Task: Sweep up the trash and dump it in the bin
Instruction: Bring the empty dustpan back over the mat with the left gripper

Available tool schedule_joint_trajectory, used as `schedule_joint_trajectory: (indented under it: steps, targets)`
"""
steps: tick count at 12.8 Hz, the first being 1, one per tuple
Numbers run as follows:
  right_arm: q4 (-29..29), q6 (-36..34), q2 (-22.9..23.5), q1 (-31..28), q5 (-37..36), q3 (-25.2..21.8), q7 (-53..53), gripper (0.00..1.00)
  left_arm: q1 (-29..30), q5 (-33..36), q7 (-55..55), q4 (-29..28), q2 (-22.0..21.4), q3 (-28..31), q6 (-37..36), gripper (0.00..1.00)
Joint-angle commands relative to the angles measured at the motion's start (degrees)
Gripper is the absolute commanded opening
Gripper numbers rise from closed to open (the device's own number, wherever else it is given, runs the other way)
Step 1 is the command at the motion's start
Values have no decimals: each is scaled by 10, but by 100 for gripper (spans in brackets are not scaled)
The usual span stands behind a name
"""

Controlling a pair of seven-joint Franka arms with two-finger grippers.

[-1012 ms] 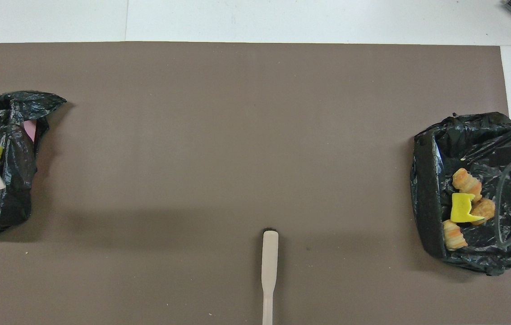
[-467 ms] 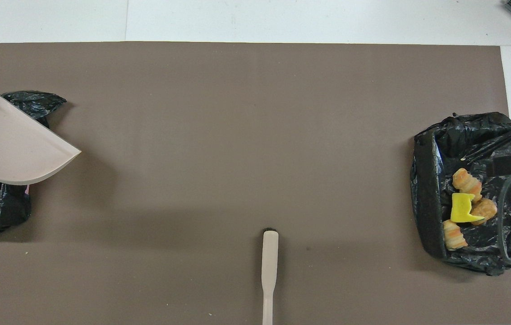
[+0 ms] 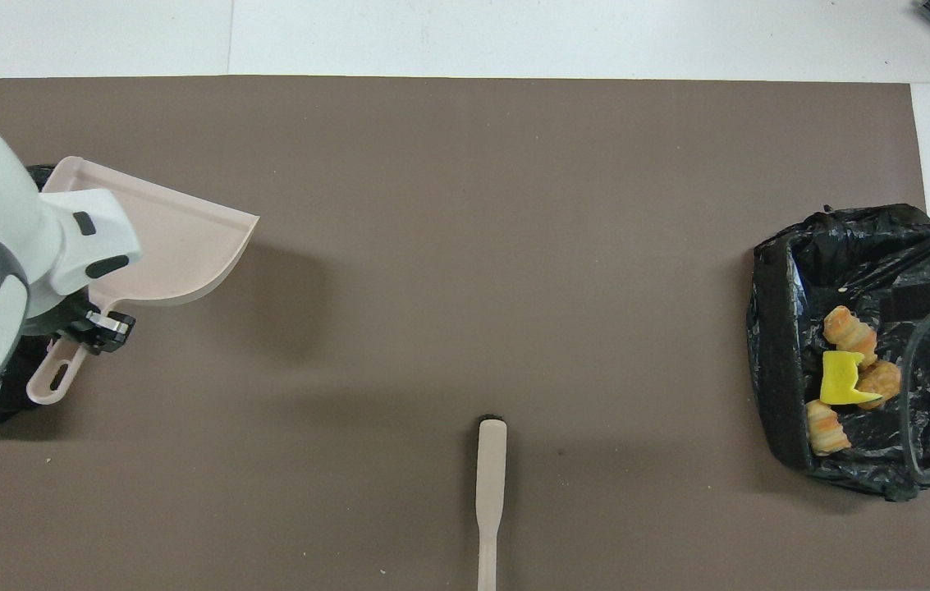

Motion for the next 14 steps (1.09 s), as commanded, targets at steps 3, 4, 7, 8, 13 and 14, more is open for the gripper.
schedule_joint_trajectory:
  steps: [3,4,7,8,13,14]
  targets:
    - [-1,4,-4,-3,4,-2,2,100,-51,-90,-159,-3,-11,-28,105,0]
    - [-1,5,-3,-4,5,-3,2,100,-52,-105,-174,-2,-9,-39,119,0]
    - [-1,6,-3,-3,7,-3,2,100,-55,-133,-179,-3,0,-62,142,0]
    - [-1,6,-4,1,6,-9,2,100,-66,-139,-181,-2,3,-63,147,0]
    - [-2,7,-4,0,7,-11,2,100,-109,-168,-204,8,65,-64,214,0]
    - [-1,10,-3,0,5,-10,1,100,-122,-168,-218,13,86,-64,219,0]
